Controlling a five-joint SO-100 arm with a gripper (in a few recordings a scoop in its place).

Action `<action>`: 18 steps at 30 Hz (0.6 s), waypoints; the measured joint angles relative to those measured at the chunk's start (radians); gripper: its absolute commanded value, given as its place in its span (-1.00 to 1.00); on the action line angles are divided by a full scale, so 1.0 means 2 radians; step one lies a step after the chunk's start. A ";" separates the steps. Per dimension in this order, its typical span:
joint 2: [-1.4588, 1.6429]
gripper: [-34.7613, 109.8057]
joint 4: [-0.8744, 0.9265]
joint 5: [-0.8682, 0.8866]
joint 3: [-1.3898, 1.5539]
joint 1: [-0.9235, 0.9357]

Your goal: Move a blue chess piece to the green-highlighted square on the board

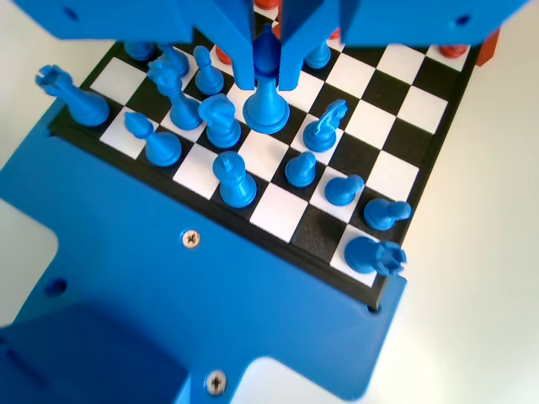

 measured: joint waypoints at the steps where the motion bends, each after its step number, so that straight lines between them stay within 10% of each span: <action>1: -0.006 -0.50 -0.009 0.002 0.000 0.000; 18: -0.038 -0.50 -0.123 -0.010 0.074 -0.002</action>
